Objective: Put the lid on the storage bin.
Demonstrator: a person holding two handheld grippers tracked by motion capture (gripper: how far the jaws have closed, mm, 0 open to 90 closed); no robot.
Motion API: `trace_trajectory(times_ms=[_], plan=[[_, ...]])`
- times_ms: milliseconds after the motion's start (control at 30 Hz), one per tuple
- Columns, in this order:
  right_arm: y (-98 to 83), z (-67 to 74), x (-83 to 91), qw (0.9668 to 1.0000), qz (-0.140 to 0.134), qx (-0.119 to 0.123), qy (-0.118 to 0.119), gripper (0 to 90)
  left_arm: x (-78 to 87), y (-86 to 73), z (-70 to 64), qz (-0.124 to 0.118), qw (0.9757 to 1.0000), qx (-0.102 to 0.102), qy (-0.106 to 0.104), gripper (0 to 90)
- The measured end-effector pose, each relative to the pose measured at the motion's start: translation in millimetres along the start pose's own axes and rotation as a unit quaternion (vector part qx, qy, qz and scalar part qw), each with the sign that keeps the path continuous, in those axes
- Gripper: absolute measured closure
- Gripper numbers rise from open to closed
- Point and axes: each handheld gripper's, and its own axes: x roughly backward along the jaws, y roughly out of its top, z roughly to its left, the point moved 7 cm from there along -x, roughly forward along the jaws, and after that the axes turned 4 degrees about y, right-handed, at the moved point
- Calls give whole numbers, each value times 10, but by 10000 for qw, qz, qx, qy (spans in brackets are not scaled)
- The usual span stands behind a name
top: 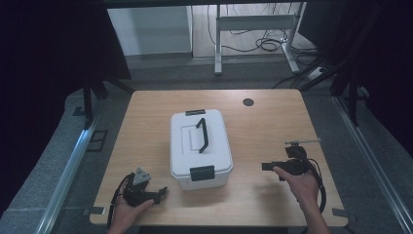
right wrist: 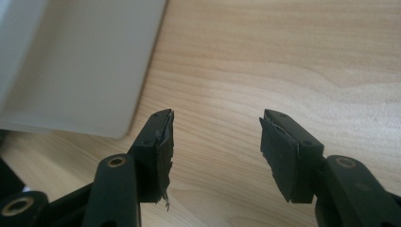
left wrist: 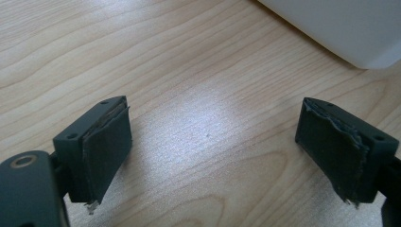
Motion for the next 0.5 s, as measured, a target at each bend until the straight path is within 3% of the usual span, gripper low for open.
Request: trace_trajectory(times_ms=[100, 500], plan=[[-45, -13, -58, 9999, 119, -37, -19, 450, 3, -2, -1, 5, 10000, -3, 1, 117], [-88, -49, -94, 9999, 139, -70, 16, 430, 3, -3, -1, 7, 10000, -3, 1, 117]])
